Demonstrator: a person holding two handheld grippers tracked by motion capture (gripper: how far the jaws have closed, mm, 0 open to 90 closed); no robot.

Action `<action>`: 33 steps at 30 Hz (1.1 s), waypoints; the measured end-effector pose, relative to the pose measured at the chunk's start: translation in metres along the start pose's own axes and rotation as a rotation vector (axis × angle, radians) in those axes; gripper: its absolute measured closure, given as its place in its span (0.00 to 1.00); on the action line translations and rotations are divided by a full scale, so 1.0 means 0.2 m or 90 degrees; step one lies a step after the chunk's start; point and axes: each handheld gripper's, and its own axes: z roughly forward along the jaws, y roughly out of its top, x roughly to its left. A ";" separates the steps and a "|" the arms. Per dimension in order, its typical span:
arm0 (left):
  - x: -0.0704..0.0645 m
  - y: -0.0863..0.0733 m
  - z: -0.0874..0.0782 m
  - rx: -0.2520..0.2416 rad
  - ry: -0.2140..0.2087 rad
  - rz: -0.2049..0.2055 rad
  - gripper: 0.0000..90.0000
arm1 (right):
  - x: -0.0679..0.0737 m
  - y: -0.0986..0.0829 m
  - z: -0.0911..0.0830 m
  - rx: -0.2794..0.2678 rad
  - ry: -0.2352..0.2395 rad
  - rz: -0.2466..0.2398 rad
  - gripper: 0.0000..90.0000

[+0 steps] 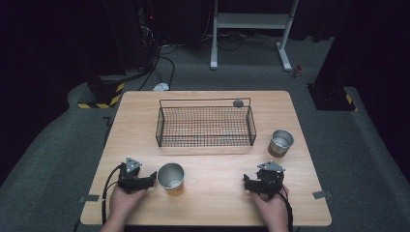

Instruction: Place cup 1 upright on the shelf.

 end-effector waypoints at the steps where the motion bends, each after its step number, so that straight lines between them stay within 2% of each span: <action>1: 0.00 0.00 0.00 -0.001 -0.003 -0.003 0.20 | 0.00 0.00 0.00 -0.001 0.000 0.000 0.09; 4: 0.01 0.01 -0.01 -0.007 -0.008 0.000 0.20 | 0.00 0.00 0.00 0.000 0.000 0.001 0.09; 6: 0.02 0.01 -0.03 -0.014 -0.025 -0.010 0.20 | 0.00 0.00 0.00 -0.001 0.000 0.000 0.09; 11: 0.03 0.00 -0.07 -0.022 -0.041 0.003 0.20 | 0.00 0.00 0.00 0.000 0.000 0.000 0.09; 15: 0.04 0.01 -0.11 -0.042 -0.057 -0.006 0.21 | 0.00 0.00 0.00 0.000 0.000 0.000 0.09; 22: 0.03 0.01 -0.15 -0.059 -0.063 -0.012 0.21 | 0.00 0.00 0.00 -0.002 -0.002 -0.003 0.09; 27: 0.02 0.03 -0.21 -0.079 -0.073 -0.004 0.21 | 0.00 0.00 0.00 -0.002 -0.003 -0.002 0.09; 33: 0.02 0.05 -0.24 -0.088 -0.080 0.008 0.21 | 0.00 0.00 0.00 0.000 -0.002 0.000 0.09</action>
